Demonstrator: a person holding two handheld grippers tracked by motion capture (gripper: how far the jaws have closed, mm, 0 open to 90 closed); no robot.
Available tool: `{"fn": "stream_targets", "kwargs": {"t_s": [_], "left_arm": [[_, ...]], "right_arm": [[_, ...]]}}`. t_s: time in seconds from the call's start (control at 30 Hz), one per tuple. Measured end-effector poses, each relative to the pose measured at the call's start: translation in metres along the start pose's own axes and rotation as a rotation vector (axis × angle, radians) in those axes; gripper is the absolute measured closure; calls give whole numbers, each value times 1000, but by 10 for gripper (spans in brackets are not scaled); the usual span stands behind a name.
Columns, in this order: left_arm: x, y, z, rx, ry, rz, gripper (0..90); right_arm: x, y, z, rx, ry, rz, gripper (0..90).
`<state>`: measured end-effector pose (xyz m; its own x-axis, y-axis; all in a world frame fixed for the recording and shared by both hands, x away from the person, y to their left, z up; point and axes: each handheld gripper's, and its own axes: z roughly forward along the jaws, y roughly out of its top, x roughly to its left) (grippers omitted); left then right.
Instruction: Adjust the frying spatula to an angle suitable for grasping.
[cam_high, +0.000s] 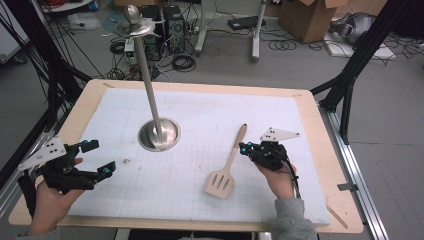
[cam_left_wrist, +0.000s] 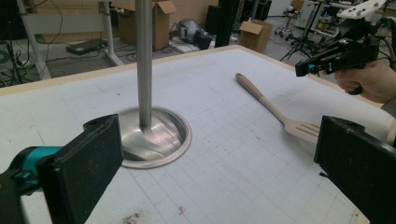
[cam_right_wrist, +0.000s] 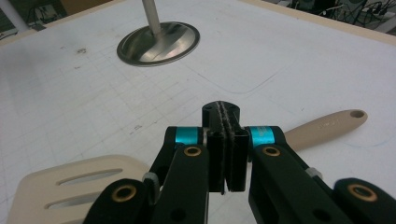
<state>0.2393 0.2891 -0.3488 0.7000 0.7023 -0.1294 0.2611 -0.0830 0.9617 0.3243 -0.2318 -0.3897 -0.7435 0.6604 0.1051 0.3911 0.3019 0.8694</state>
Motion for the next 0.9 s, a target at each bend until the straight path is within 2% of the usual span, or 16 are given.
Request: {"fn": "stream_targets", "kwargs": {"t_s": [0.2,0.63,0.9], "left_arm": [[0,-2,3,14,1,-1,18],[0,-6,5,26,5,-5,18],[0,-8,7,40,2,-8,18]], "right_arm": [[-4,-1,10,7,8,10,896],[-5,0,27,38,10,-20,898],[-6,-3,40,80,7,-22,898]]}}
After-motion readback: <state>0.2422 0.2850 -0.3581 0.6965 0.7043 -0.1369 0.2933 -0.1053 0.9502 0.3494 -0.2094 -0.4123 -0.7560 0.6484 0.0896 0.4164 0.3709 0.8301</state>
